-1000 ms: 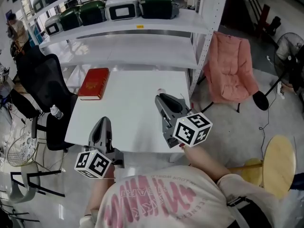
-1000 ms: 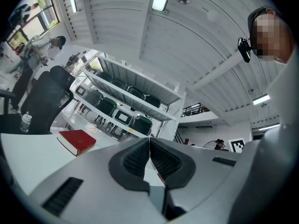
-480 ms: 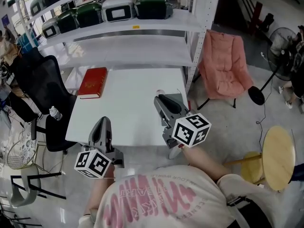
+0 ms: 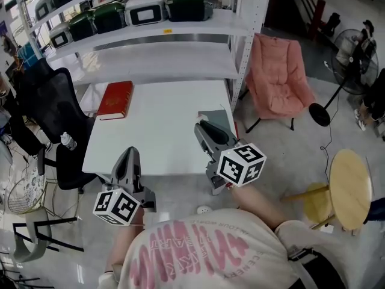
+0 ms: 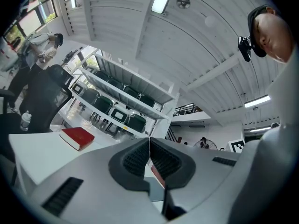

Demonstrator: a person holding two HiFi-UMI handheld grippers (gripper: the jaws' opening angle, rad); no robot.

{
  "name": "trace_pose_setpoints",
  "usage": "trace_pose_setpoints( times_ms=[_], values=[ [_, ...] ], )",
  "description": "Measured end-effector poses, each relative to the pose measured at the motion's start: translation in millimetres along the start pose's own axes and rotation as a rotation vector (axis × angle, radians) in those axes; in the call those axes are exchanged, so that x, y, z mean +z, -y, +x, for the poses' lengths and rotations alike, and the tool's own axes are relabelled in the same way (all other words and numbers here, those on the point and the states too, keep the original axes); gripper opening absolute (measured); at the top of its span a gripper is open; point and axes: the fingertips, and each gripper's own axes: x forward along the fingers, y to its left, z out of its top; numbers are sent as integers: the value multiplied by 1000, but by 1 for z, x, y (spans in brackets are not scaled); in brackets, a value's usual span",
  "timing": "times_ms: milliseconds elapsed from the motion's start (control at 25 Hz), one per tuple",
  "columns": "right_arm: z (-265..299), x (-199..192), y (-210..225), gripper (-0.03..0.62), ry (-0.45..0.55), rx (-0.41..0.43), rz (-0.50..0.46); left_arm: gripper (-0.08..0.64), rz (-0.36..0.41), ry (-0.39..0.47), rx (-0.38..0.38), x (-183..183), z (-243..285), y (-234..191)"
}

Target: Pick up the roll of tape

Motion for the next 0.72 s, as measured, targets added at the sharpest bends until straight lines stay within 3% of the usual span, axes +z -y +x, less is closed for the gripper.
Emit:
trace_pose_setpoints(
  times_ms=[720],
  values=[
    [-29,-17,-10,75,-21,-40,5,25,-27,-14,-18,-12,-23,9]
  ],
)
